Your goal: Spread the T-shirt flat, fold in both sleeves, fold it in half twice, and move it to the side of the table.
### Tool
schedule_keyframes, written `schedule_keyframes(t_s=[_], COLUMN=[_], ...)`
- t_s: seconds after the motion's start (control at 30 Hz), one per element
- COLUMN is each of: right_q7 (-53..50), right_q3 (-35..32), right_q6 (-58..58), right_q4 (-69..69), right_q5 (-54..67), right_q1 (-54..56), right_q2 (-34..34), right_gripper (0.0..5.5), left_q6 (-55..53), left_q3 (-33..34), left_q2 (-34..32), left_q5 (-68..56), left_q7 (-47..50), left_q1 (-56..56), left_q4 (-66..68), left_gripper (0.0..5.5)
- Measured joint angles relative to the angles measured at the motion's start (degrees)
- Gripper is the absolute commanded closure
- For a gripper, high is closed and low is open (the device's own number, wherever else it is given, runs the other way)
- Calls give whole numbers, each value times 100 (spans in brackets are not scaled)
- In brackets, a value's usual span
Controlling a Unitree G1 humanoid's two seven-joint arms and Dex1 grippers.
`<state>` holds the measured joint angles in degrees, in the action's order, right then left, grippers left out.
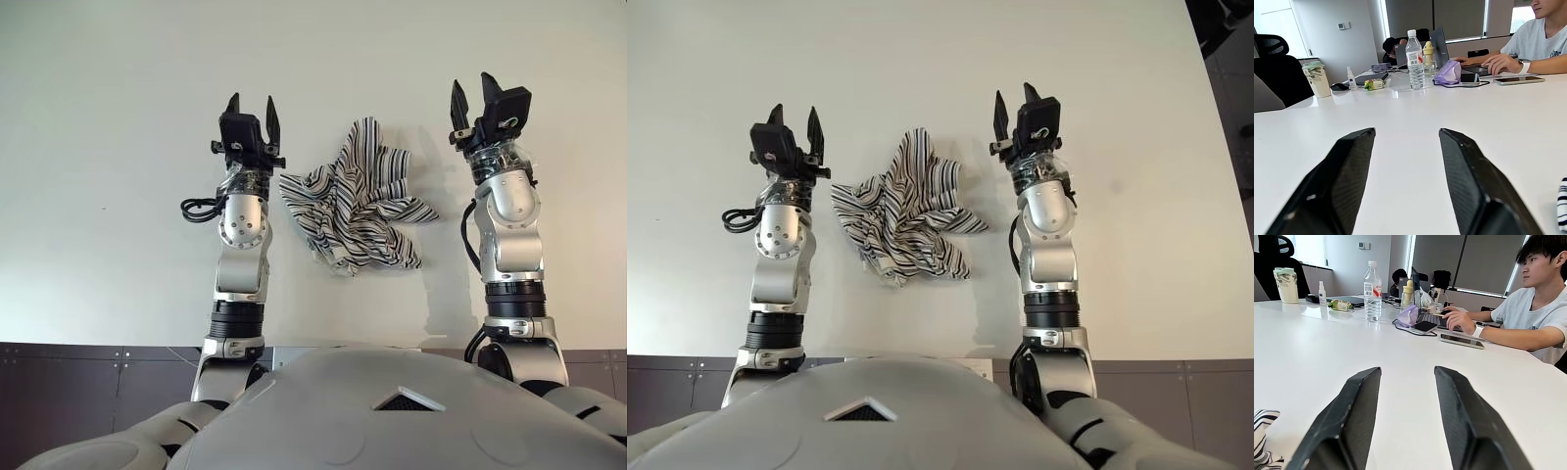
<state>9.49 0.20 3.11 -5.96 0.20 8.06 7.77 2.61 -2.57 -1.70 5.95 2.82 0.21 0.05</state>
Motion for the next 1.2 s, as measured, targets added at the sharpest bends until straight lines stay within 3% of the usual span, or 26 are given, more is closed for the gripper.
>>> schedule_keyframes(t_s=[1.0,1.2], right_q7=[133,-242], right_q3=[156,-232], right_q6=[51,90], right_q4=[-147,-210], right_q5=[-125,161], right_q1=[68,173], right_q2=[132,-64], right_gripper=[350,350], left_q6=[-2,42], left_q3=[11,214], left_q2=[-117,61], left_q5=[117,-80], left_q7=[-1,130], left_q1=[-268,-241], left_q4=[258,253], left_gripper=[309,309])
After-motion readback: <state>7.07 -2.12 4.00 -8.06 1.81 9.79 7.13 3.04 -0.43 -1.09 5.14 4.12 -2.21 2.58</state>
